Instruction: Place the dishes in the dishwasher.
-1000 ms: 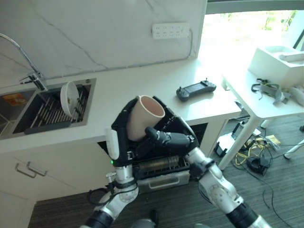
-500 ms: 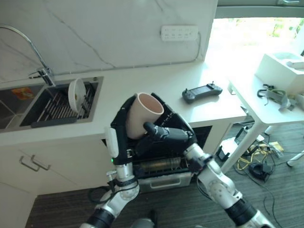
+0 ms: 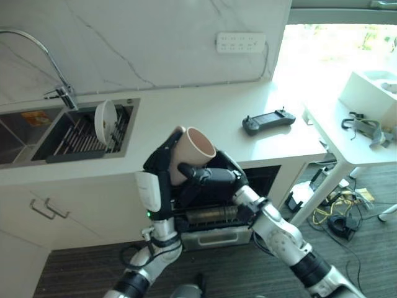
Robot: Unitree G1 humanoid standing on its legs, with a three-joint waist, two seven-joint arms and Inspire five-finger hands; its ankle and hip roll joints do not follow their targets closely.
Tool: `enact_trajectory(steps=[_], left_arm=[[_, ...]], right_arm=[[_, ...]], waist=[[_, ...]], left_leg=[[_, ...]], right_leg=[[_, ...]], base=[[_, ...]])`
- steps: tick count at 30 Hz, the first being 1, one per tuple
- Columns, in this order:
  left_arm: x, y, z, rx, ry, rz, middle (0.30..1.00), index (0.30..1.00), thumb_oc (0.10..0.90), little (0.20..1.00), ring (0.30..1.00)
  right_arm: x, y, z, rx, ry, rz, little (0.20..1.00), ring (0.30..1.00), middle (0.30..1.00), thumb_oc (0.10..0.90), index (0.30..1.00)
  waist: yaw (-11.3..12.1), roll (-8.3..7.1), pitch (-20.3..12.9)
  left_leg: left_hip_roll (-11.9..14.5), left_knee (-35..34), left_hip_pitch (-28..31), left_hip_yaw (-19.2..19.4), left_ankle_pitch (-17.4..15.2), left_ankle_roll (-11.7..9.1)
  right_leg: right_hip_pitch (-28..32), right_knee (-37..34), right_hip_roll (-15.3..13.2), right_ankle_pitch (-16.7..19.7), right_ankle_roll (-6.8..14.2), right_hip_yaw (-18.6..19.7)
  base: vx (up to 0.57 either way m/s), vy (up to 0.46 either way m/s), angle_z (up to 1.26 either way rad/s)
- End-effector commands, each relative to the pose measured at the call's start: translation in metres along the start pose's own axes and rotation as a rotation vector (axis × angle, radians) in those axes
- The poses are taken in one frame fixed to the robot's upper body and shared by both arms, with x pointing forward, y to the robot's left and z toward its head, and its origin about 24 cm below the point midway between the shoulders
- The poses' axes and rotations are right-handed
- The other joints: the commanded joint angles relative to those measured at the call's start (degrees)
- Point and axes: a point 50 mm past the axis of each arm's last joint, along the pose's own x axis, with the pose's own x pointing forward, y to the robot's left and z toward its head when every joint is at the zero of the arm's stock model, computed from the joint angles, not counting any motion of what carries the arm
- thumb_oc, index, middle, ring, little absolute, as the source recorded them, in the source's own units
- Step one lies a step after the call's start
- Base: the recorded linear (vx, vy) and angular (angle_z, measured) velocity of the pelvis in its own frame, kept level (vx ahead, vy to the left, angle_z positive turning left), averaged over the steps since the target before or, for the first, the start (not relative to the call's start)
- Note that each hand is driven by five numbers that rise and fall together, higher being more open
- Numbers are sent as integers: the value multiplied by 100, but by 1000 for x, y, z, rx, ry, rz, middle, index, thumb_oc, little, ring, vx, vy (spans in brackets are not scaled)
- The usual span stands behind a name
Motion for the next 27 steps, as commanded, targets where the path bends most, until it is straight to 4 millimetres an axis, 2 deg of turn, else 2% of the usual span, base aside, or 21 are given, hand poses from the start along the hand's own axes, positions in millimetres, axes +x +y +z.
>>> enact_trajectory(steps=[1,4,5,7,20,21,22,23,27], left_arm=[[41,-30,30,-114,-252,17,300,300,400,300,300],[40,-32,30,-123,-244,14,300,300,400,300,300],[40,-32,30,-128,-240,14,300,300,400,300,300],[39,-33,30,-132,-236,14,300,300,400,300,300],[37,-31,36,-200,-183,37,300,300,400,300,300],[37,-31,37,-213,-177,34,364,364,442,364,364],[37,-31,38,-224,-171,31,580,580,587,580,580],[37,-30,39,-235,-169,28,900,900,800,900,900],[38,-30,46,-326,-144,-3,900,900,800,900,900]], right_arm=[[39,74,28,89,-148,333,900,900,900,800,900],[40,76,30,90,-161,335,900,900,900,800,900],[40,76,32,91,-176,336,578,578,578,585,578],[41,77,36,82,-211,339,300,300,300,400,300],[34,87,70,114,-464,356,300,300,300,400,300],[33,88,72,131,-478,349,300,300,300,400,300],[33,88,74,144,-489,340,300,300,300,400,300],[32,87,76,160,-504,329,300,300,300,400,300],[30,82,87,198,-581,268,300,300,300,400,300]], waist=[[-32,-185,-84],[-29,-186,-81],[-25,-188,-73],[-17,-188,-56],[47,-158,3],[51,-156,4],[53,-152,5],[58,-148,7],[76,-135,13]], left_leg=[[-61,900,417,75,-2016,117],[-70,900,415,65,-2020,122],[-73,900,416,60,-2019,125],[-82,900,419,45,-2019,132],[-119,900,428,-8,-2033,161],[-119,900,431,-8,-2033,164],[-119,900,434,-7,-2033,166],[-121,900,439,-9,-2035,170],[-129,900,437,-23,-2036,184]], right_leg=[[148,-584,68,-53,127,-204],[146,-584,80,-57,120,-196],[148,-584,82,-55,118,-197],[152,-584,84,-50,117,-199],[182,-584,95,-62,87,-241],[187,-584,93,-62,84,-248],[192,-584,91,-61,82,-253],[200,-584,90,-63,79,-258],[213,-584,88,-66,67,-278]], base=[[0,0,0],[6,-4,1],[12,-11,5],[13,-13,6],[2,-3,2],[0,0,0],[0,0,0],[0,0,0],[-2,-2,3]])
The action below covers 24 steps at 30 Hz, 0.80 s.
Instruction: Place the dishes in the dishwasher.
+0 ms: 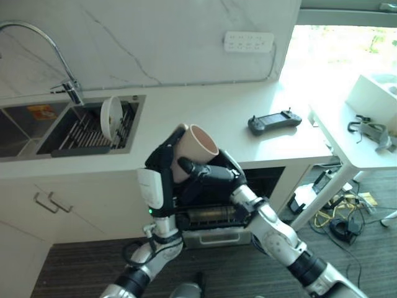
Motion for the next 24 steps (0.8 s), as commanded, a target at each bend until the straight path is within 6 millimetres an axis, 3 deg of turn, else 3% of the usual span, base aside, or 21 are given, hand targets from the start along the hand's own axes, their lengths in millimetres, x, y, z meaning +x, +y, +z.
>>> enact_trajectory(steps=[1,6,11,16,19,24], left_arm=[[30,-23,42,-307,-128,11,900,900,800,900,900],[32,-15,56,-454,-115,-72,900,900,800,900,900],[38,0,50,-494,-25,-137,900,900,800,900,900],[41,17,39,-535,82,-181,900,900,800,900,900],[41,27,40,-591,98,-297,900,900,800,900,900],[46,42,31,-562,125,-254,900,900,800,900,900]], right_arm=[[26,83,88,221,-525,316,300,300,300,400,300],[12,70,111,183,-669,241,300,300,300,400,300],[-8,52,126,134,-771,176,300,300,300,400,300],[-24,36,127,84,-803,148,300,300,300,400,300],[-31,25,125,63,-798,125,300,300,300,400,300],[-34,15,121,53,-781,115,300,300,300,400,300]], waist=[[20,-100,16],[35,-78,61],[13,-36,103],[27,31,119],[60,104,130],[106,196,115]], left_leg=[[-66,840,530,118,-2041,188],[-80,840,521,88,-2049,220],[-65,840,496,93,-2025,230],[-57,840,480,56,-1974,216],[-30,840,491,21,-1909,193],[25,840,449,-65,-1798,101]], right_leg=[[166,-530,90,-66,65,-149],[161,-530,102,-61,49,-155],[152,-530,125,-72,25,-172],[155,-530,145,-99,-12,-214],[150,-530,178,-119,-67,-218],[146,-530,240,-172,-143,-245]], base=[[-7,-1,7],[-29,-5,7],[-61,-25,3],[-98,-55,8],[-114,-78,9],[-86,-88,9]])
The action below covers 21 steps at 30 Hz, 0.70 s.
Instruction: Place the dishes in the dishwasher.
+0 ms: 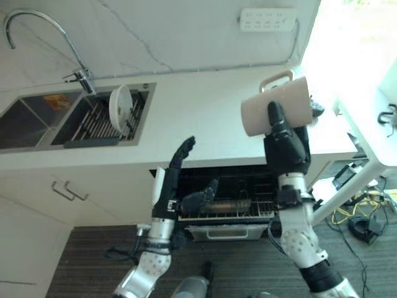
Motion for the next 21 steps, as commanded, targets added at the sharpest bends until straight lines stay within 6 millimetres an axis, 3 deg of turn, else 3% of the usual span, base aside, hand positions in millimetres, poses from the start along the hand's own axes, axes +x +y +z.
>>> enact_trajectory(steps=[1,4,7,8,12,17,21], left_arm=[[34,28,41,-60,-253,138,900,900,800,900,900],[30,43,40,-43,-237,222,900,900,800,900,900],[22,61,37,-47,-210,307,900,900,800,900,900],[15,69,34,-30,-194,350,900,900,800,900,900],[-11,92,14,27,-65,503,900,900,800,900,900],[-36,101,-20,71,130,568,900,900,800,900,900],[-43,92,-24,156,133,398,900,900,800,900,900]], right_arm=[[20,52,28,68,-183,324,300,300,300,400,300],[17,52,27,33,-158,346,300,300,300,400,300],[10,49,29,-47,-158,349,300,300,300,400,300],[5,46,32,-94,-170,347,300,300,300,400,300],[-3,28,39,-208,-187,300,300,300,300,400,300],[-13,3,39,-342,-135,222,300,300,300,400,300],[-22,-21,43,-404,-97,142,300,300,300,400,300]], waist=[[3,-221,-225],[56,-173,-213],[63,-145,-187],[41,-160,-166],[49,-282,-120],[-65,-312,-179],[-138,-369,-155]], left_leg=[[92,1065,421,237,-1973,164],[99,1065,322,163,-1853,78],[235,1065,205,478,-1720,-22],[326,1065,206,747,-1676,-56],[374,1065,281,684,-1694,-31],[562,1065,140,826,-1679,-140],[557,1065,292,907,-1808,-92]], right_leg=[[88,-529,253,-85,-112,46],[96,-529,290,-116,-169,3],[143,-529,230,-138,-184,-239],[155,-529,149,-145,-181,-375],[100,-529,87,-74,-156,-284],[123,-529,0,-124,-94,-404],[131,-529,-59,-68,-28,-475]], base=[[-85,-100,11],[-79,-78,11],[-86,-36,21],[-102,-9,65],[-86,67,94],[35,150,34],[66,96,-10]])
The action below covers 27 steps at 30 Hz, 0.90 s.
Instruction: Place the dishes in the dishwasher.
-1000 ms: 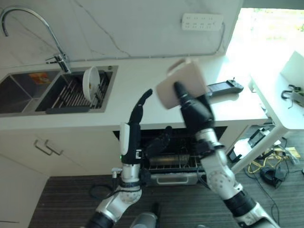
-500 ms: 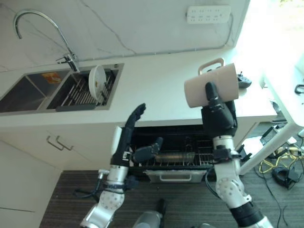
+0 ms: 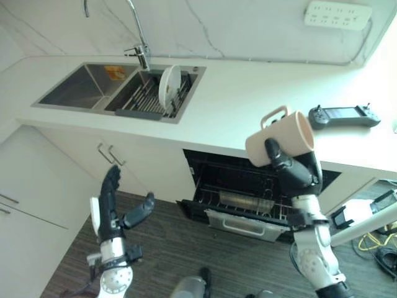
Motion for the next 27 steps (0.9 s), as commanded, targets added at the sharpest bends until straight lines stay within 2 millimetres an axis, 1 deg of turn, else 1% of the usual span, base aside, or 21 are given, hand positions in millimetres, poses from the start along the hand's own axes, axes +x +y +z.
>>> enact_trajectory(steps=[1,3,4,6,9,10,12,15,16,17,20,21,27], left_arm=[[18,-2,64,-51,-393,-89,900,900,800,900,900],[16,-7,68,-9,-442,-174,900,900,800,900,900],[15,-10,69,7,-467,-213,900,900,800,900,900],[17,-17,77,43,-533,-302,900,900,800,900,900],[20,-27,91,100,-646,-425,900,900,800,900,900],[22,-33,99,128,-704,-457,900,900,800,900,900],[26,-38,107,142,-762,-469,900,900,800,900,900],[30,-43,122,166,-859,-472,900,900,800,900,900],[31,-44,125,174,-872,-480,900,900,800,900,900],[31,-46,127,195,-892,-499,900,900,800,900,900],[34,-52,130,264,-885,-590,900,900,800,900,900],[39,-59,129,339,-840,-707,900,900,800,900,900],[44,-73,125,464,-725,-957,900,900,800,900,900]], right_arm=[[21,16,39,-53,-237,149,300,300,300,400,300],[19,6,37,-70,-228,121,300,300,300,400,300],[18,1,36,-77,-222,111,300,300,300,400,300],[17,-6,36,-96,-215,102,300,300,300,400,300],[18,-12,39,-115,-212,93,300,300,300,400,300],[20,-14,40,-127,-209,91,300,300,300,400,300],[21,-16,41,-143,-206,86,300,300,300,400,300],[21,-24,41,-168,-170,63,300,300,300,400,300],[21,-26,40,-173,-161,62,300,300,300,400,300],[20,-28,39,-177,-146,61,300,300,300,400,300],[17,-32,37,-185,-114,64,300,300,300,400,300],[16,-34,37,-199,-94,80,300,300,300,400,300],[25,-34,49,-269,-72,140,300,300,300,400,300]], waist=[[-125,0,-153],[-137,-17,-133],[-154,-32,-129],[-220,-16,-94],[-326,49,13],[-388,94,84],[-455,147,165],[-605,237,288],[-642,271,325],[-682,292,348],[-789,352,420],[-886,416,493],[-1079,645,735]], left_leg=[[427,466,242,101,-969,-130],[441,466,313,184,-1028,-104],[424,466,413,176,-1168,-113],[410,466,476,228,-1228,-59],[403,466,508,256,-1243,7],[404,466,497,260,-1233,27],[401,466,463,270,-1209,41],[376,466,393,316,-1167,40],[395,466,324,371,-1066,60],[386,466,315,393,-1055,58],[365,466,311,461,-1035,60],[350,466,302,502,-1016,59],[249,466,210,542,-957,78]], right_leg=[[366,-816,339,102,60,-136],[388,-816,294,130,98,-192],[455,-816,284,45,151,-142],[466,-816,279,71,177,-142],[437,-816,304,154,205,-121],[400,-816,313,193,210,-114],[330,-816,312,238,222,-91],[206,-816,289,289,248,-15],[133,-816,289,390,210,-60],[107,-816,281,402,219,-37],[66,-816,257,426,239,9],[20,-816,248,454,254,47],[-142,-816,245,500,265,200]], base=[[74,57,-11],[122,42,-14],[186,52,-17],[140,46,-17],[69,41,-22],[42,47,-13],[19,46,-7],[0,61,-9],[-40,69,-15],[-39,59,-14],[49,78,-12],[50,109,-9],[6,107,-14]])
